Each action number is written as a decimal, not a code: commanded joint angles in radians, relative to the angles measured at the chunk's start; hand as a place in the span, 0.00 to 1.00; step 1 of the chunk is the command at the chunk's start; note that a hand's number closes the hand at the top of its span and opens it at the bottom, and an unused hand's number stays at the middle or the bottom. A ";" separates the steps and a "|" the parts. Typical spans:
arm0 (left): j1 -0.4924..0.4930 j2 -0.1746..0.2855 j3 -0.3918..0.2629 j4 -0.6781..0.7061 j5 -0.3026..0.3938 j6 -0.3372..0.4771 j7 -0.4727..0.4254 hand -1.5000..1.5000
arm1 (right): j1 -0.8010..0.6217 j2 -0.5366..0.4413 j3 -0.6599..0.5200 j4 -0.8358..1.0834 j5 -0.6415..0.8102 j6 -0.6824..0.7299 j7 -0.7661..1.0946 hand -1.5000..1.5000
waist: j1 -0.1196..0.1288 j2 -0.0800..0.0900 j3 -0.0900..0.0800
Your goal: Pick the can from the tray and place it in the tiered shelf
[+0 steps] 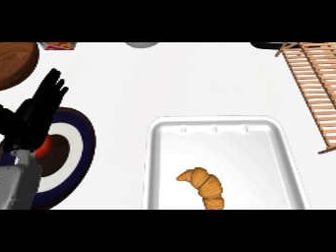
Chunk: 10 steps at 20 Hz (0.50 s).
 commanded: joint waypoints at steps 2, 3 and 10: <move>0.056 -0.033 -0.023 -0.061 -0.010 0.006 -0.009 0.50 | 0.099 -0.055 -0.121 0.044 -0.074 -0.039 -0.120 1.00 | 0.007 0.000 0.000; 0.028 -0.028 -0.011 -0.032 -0.006 0.003 -0.009 0.50 | 0.154 -0.028 -0.096 0.012 -0.070 -0.043 -0.131 1.00 | 0.004 0.001 0.000; -0.018 -0.011 0.014 0.012 -0.009 -0.008 -0.007 0.50 | 0.217 -0.125 -0.245 0.082 -0.206 -0.035 -0.286 1.00 | 0.001 0.001 0.000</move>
